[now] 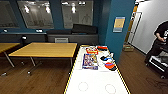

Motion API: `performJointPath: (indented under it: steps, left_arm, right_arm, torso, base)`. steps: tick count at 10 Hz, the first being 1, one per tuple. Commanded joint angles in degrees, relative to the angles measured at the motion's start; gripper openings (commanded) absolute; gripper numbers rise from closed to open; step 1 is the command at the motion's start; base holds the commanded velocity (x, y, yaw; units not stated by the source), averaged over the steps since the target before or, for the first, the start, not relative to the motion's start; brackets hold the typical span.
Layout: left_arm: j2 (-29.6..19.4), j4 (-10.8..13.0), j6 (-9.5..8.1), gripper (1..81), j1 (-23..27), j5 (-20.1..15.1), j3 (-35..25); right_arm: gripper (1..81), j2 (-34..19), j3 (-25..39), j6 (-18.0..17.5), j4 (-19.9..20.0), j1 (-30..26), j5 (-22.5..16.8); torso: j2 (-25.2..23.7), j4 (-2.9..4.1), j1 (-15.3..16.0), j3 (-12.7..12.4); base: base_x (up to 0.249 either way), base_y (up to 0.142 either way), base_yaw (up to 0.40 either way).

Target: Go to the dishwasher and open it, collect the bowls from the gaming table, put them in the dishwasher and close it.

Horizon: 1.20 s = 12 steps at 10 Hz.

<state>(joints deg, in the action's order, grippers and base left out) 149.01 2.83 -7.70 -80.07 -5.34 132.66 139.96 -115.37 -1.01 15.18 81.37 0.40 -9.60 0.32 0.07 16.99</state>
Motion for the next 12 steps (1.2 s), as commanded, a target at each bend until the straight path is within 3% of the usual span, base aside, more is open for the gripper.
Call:
performJointPath:
  steps: [1,7,12]
  left_arm:
    - [1.63,0.51,0.32,1.0,1.36,-3.27,3.64]
    - [4.73,1.91,0.41,1.0,0.83,-3.27,7.0]
    - [5.17,2.01,0.41,1.0,0.48,-3.27,7.09]
  right_arm:
    - [1.0,2.53,-6.06,1.28,-1.9,-1.08,-4.88]
    - [1.0,4.65,-7.66,1.36,-3.22,-0.29,-4.97]
    - [1.0,5.62,-7.93,1.36,-3.49,-0.02,-4.97]
  torso:
    - [0.0,0.0,0.0,0.0]
    - [0.0,0.0,0.0,-0.02]
    - [-0.07,0.0,-0.07,-0.04]
  base:
    - [0.0,0.0,0.0]
    - [0.0,0.0,0.0]
    - [-0.086,0.0,0.0]
